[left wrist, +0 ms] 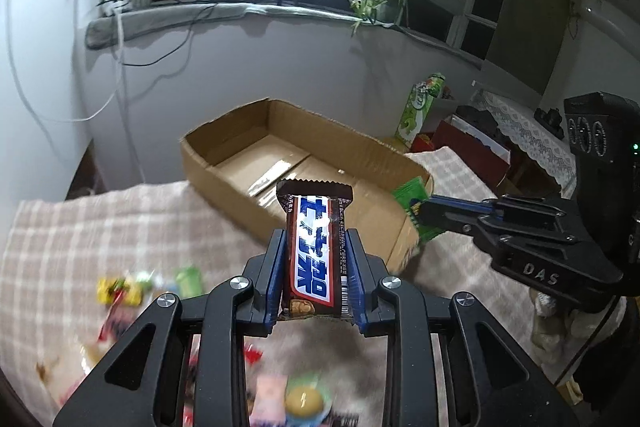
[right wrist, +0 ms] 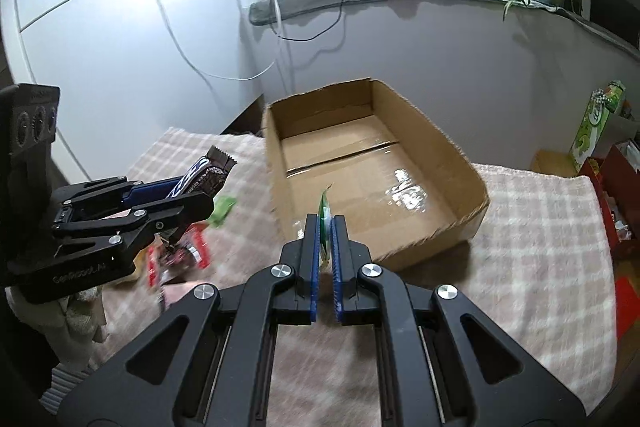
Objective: Organize snacks
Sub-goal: 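Carry both snacks over the cardboard box and open both tools to drop them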
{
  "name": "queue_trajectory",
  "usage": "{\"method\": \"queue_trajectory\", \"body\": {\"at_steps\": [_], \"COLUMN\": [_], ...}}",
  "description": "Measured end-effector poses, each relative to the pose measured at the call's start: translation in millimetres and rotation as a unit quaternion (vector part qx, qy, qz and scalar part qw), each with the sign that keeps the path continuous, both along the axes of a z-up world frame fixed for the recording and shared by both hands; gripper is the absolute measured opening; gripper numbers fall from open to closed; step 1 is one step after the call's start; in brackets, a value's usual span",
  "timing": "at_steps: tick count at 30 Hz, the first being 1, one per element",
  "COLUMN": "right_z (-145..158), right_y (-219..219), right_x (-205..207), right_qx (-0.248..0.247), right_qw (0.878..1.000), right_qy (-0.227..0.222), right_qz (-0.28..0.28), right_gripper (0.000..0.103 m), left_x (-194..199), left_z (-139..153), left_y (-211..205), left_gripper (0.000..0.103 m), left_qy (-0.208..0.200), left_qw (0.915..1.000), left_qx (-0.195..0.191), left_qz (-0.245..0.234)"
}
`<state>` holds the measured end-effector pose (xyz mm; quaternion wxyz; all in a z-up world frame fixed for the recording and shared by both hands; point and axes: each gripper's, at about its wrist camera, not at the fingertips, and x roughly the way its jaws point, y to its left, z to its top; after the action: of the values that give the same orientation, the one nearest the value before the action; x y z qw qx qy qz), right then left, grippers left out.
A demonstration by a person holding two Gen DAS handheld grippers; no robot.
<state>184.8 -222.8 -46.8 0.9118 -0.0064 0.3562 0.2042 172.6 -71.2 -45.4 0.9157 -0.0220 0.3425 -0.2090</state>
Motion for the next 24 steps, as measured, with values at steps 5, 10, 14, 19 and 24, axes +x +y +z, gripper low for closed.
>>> {"method": "queue_trajectory", "body": {"at_steps": [5, 10, 14, 19, 24], "right_z": [-6, -10, -15, -21, -21], "right_y": [-13, -21, -20, -20, -20], "right_x": [29, 48, 59, 66, 67], "right_qx": [0.001, 0.002, -0.004, -0.012, -0.019], "right_qw": [1.000, 1.000, 1.000, 0.999, 0.999], "right_qy": [0.010, 0.015, 0.018, 0.021, 0.014], "right_qz": [-0.014, -0.023, -0.024, -0.028, -0.039], "right_gripper": [0.005, 0.005, 0.005, 0.006, 0.059], "left_x": [20, 39, 46, 51, 51], "left_z": [-3, -12, -17, -21, -21], "left_y": [-14, -22, -28, -34, -34], "left_gripper": [0.027, 0.027, 0.027, 0.027, 0.048], "left_qy": [0.004, 0.018, 0.023, 0.029, 0.029], "left_qw": [1.0000, 0.9998, 0.9997, 0.9994, 0.9993], "left_qx": [0.005, 0.003, 0.007, 0.018, 0.022], "left_qz": [-0.004, -0.005, -0.007, -0.009, -0.005]}}
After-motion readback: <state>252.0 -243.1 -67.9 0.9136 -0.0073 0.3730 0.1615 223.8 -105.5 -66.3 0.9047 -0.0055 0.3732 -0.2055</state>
